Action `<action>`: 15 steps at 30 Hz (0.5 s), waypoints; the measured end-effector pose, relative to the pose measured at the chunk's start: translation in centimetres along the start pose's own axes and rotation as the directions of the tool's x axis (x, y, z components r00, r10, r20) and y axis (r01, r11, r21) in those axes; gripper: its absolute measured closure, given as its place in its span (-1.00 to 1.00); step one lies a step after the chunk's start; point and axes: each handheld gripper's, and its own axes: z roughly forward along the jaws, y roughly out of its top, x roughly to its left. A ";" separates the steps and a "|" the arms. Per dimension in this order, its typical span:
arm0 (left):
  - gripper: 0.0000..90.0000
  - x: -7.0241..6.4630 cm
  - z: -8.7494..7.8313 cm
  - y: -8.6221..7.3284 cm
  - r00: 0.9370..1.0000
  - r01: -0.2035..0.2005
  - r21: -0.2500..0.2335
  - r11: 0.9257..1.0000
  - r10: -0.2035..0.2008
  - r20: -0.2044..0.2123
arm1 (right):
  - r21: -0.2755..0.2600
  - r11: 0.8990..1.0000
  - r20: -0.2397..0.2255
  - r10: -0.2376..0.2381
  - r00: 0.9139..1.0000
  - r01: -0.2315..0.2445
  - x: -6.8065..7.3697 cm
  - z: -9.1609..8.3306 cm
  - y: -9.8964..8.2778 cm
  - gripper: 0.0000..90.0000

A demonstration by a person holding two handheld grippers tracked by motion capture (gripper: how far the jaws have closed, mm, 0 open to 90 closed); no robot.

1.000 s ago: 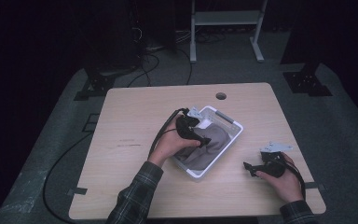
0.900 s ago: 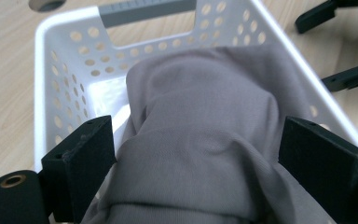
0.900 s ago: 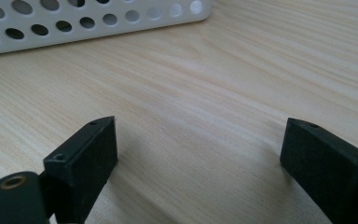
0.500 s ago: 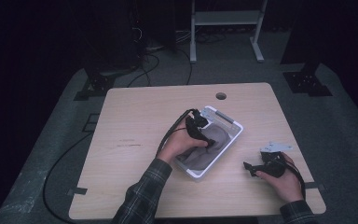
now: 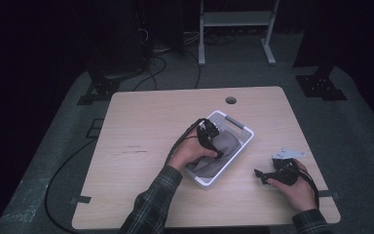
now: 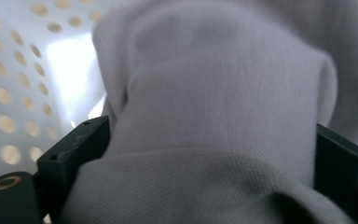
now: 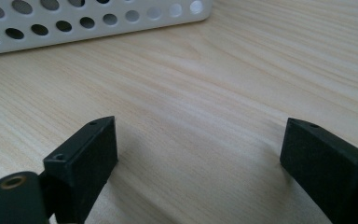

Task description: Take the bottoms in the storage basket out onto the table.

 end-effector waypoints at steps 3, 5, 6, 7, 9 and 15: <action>-0.85 0.0 0.5 -0.2 1.000 -0.006 0.014 1.000 0.005 0.008 | -0.002 1.000 0.000 -0.004 1.000 0.004 0.0 0.0 0.0 -0.78; -0.85 0.0 0.6 -0.2 1.000 -0.013 0.028 1.000 0.013 0.004 | -0.002 1.000 0.000 -0.004 1.000 0.004 0.0 0.0 0.0 -0.78; -0.85 0.0 0.6 -0.1 1.000 -0.014 0.035 0.999 0.014 0.004 | -0.001 1.000 0.001 -0.003 1.000 0.003 0.0 0.0 0.0 -0.78; -0.85 0.0 0.6 -0.1 1.000 -0.014 0.035 0.999 0.014 0.004 | -0.001 1.000 0.001 -0.003 1.000 0.003 0.0 0.0 0.0 -0.78; -0.85 -0.2 0.8 -0.1 1.000 -0.022 0.041 0.999 0.022 -0.005 | -0.002 1.000 0.001 -0.003 1.000 0.003 0.0 0.0 0.0 -0.78; -0.87 -0.6 1.2 -0.1 0.999 -0.050 0.072 0.996 0.050 -0.001 | -0.002 1.000 0.001 -0.003 1.000 0.003 0.0 0.0 0.0 -0.78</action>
